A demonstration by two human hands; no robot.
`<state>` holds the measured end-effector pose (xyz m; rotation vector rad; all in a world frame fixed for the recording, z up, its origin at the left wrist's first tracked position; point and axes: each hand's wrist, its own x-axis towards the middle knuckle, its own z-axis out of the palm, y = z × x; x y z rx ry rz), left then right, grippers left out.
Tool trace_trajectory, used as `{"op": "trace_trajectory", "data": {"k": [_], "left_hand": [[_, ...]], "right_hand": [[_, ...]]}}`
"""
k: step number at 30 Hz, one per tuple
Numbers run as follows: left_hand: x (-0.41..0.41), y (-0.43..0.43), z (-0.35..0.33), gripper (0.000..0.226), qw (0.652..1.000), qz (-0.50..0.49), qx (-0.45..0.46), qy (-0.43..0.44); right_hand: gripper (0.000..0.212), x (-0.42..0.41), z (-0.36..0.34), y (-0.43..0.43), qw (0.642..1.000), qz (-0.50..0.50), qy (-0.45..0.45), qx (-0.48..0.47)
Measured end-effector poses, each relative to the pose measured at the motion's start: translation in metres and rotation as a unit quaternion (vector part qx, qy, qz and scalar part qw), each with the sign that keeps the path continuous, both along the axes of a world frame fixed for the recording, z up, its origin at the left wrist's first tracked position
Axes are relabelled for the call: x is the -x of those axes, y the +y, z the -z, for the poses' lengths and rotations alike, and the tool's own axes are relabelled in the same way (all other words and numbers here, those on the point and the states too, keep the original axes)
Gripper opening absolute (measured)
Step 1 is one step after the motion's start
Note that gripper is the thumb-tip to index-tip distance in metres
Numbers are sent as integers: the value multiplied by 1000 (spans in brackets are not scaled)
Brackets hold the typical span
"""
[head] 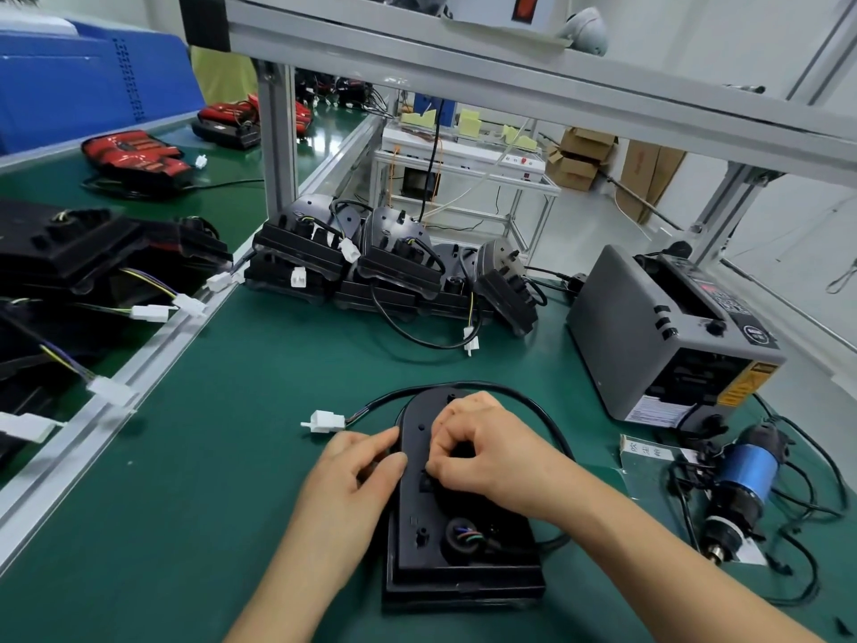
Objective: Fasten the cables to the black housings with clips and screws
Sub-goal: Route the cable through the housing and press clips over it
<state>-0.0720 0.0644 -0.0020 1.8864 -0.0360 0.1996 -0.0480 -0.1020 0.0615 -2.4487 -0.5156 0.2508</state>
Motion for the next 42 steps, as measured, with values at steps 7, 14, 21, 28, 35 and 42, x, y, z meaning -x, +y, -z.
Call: {"op": "trace_trajectory", "data": {"k": [7,14,21,28,35,42], "left_hand": [[-1,-1,1,32,1000,-2,6,-10],[-2,-1,3,31,1000,-3,4,-7],[-1,0,2,31,1000,3,7,-12],[2,-5,0,44,999,7,29,31],[0,-7,-3,43,998,14,22,57],[2,-5,-8,37,996,39,1,76]], "right_hand": [[13,0,4,2,1000,5,-26,8],[20,-1,5,3,999,12,-30,17],[18,1,5,4,999,14,-45,20],[18,2,6,5,998,13,-52,23],[15,3,7,3,997,7,-66,33],[17,1,3,0,997,29,-57,35]]}}
